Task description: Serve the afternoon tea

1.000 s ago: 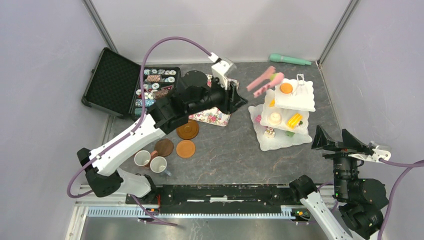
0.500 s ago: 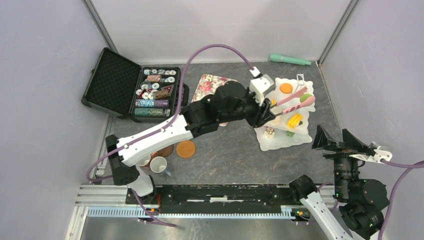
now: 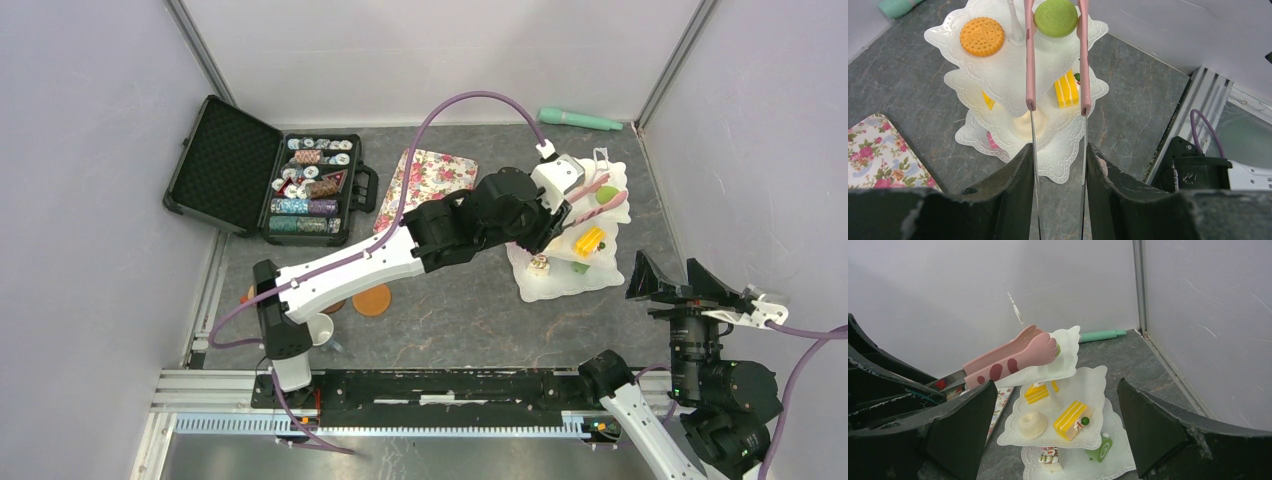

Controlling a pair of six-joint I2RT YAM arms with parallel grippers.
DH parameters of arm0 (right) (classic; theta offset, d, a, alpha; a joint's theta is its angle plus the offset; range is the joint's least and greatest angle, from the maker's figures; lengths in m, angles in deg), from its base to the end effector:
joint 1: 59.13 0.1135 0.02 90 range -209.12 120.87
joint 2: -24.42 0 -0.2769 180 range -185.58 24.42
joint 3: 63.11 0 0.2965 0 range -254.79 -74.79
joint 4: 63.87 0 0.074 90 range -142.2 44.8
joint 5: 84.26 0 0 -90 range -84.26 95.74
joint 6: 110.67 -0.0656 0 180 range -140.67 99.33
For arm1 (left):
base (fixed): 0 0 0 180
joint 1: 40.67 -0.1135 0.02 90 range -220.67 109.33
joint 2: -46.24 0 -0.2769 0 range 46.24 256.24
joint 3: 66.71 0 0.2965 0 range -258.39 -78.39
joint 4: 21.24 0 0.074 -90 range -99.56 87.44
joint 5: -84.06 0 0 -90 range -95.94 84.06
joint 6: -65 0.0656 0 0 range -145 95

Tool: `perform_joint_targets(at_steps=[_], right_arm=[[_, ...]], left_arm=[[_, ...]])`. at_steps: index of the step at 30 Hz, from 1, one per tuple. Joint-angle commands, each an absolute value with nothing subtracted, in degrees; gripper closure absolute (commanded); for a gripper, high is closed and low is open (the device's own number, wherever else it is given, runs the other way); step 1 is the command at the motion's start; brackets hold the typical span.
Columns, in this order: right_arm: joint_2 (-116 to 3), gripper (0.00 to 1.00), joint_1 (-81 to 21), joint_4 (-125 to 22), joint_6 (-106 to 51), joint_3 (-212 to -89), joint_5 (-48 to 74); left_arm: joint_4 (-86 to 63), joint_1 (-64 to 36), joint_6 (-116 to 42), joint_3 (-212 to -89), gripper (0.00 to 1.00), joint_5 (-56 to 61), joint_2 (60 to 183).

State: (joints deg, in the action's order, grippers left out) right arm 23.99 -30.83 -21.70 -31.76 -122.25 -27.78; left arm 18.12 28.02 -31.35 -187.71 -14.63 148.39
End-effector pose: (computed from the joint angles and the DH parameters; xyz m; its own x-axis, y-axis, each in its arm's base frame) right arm 0.0352 -0.0222 0.4056 0.2596 0.3219 -0.9105 0.0213 0.9407 0.3387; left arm 0.1869 -0.4519 0.4313 -0.2227 0.2701 -0.9367 0.8501 0.5242 -0.0510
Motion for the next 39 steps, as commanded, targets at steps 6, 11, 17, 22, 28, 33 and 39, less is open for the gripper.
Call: perform_joint_targets(at_steps=[6, 11, 17, 22, 28, 33, 39], right_arm=[[29.60, 0.02, -30.65, -22.69, -31.89, -122.78, -28.41], [29.01, 0.02, -30.65, -22.63, -31.68, -123.83, -27.47], [29.20, 0.02, -30.65, -21.80, -31.94, -124.62, -27.69], [29.50, 0.02, -30.65, -21.96, -32.39, -124.53, -27.35], [29.52, 0.02, -30.65, -21.92, -32.09, -124.58, -27.23], [29.78, 0.02, -30.64, -22.01, -31.64, -124.38, -27.47], [30.13, 0.02, -30.57, -23.04, -31.25, -122.34, -27.91]], left_arm=[[19.40, 28.12, -31.50, -192.56, 0.65, -13.25, 149.78], [20.12, 28.10, -31.80, -193.20, 0.55, -14.21, 149.78], [20.53, 28.09, -32.64, -194.29, 0.48, -14.03, 149.34], [21.32, 28.08, -32.78, -195.00, 0.43, -14.21, 148.41], [21.10, 28.11, -31.77, -193.12, 0.44, -11.18, 144.48], [15.66, 28.08, -27.98, -179.57, 0.45, -7.04, 134.87], [5.00, 28.12, -27.75, -162.53, 0.41, -12.25, 121.27]])
